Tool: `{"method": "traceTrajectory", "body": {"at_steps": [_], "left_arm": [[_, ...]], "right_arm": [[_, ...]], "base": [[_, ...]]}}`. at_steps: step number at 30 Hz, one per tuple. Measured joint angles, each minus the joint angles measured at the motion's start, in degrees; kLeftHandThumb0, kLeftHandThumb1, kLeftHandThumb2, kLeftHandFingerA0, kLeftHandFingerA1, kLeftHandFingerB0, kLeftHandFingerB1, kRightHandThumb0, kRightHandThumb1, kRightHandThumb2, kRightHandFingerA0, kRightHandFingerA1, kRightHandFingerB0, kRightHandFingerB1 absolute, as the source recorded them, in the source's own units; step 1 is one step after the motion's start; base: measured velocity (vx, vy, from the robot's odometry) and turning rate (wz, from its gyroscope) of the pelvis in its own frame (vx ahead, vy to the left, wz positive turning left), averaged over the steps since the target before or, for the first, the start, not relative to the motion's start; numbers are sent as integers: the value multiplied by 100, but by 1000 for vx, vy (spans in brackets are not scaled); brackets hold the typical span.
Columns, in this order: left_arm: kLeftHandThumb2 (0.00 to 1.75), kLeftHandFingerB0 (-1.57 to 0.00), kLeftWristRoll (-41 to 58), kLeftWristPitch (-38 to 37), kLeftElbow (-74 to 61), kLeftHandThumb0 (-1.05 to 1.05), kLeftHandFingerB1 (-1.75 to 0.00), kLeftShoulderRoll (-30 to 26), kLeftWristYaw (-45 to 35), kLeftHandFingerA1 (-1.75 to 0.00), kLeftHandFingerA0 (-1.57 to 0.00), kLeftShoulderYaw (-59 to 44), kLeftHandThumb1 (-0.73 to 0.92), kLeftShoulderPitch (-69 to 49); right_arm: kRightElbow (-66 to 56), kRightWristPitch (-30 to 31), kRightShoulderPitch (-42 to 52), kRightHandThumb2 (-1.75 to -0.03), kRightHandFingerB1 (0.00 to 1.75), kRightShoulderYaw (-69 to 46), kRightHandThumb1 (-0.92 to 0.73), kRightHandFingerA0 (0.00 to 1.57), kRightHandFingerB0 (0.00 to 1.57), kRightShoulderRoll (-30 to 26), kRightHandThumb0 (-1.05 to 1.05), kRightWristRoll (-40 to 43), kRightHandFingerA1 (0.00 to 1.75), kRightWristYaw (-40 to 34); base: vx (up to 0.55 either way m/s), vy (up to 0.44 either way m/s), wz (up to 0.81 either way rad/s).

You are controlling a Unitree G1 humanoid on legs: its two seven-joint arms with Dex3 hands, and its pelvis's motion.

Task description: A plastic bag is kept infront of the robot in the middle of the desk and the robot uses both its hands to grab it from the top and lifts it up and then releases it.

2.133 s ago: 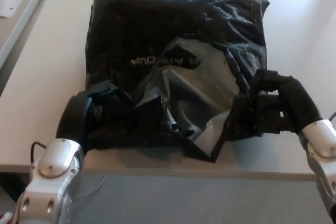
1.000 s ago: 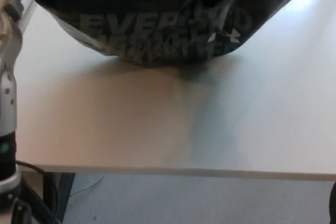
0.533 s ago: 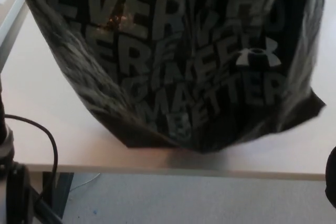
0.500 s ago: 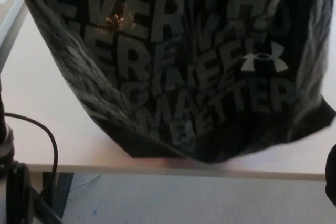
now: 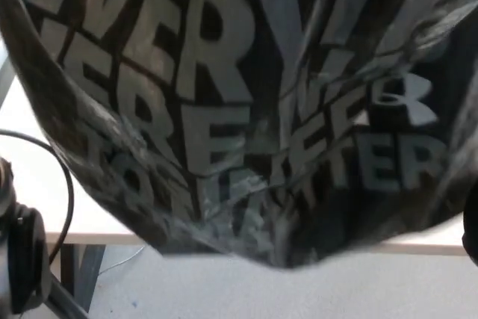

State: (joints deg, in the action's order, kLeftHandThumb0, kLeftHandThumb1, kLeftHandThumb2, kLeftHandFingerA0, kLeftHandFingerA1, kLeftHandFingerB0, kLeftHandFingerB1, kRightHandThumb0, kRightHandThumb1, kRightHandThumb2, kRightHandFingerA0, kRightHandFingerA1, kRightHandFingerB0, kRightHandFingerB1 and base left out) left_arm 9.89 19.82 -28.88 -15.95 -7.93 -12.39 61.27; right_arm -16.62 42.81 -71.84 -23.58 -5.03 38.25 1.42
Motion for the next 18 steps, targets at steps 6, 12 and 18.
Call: {"method": "traceTrajectory", "body": {"at_steps": [6,12,18], "left_arm": [[58,-61,182,240,-186,-36,-173,-129,-15,-175,-87,-41,64,59],[58,-67,100,272,227,-40,-175,-379,-23,-175,-90,159,62,69],[82,-104,-72,287,876,-29,-130,-522,-16,-142,-125,349,40,65]], "right_arm": [[-145,343,-18,-57,175,21,-67,79,63,-15,-26,394,175,-217],[175,532,64,-57,171,193,-66,83,57,-42,-25,492,175,-352],[1145,514,85,-58,175,487,-73,82,62,-202,-20,296,175,-386]], "base": [[0,0,0],[0,0,0],[0,0,0]]}}
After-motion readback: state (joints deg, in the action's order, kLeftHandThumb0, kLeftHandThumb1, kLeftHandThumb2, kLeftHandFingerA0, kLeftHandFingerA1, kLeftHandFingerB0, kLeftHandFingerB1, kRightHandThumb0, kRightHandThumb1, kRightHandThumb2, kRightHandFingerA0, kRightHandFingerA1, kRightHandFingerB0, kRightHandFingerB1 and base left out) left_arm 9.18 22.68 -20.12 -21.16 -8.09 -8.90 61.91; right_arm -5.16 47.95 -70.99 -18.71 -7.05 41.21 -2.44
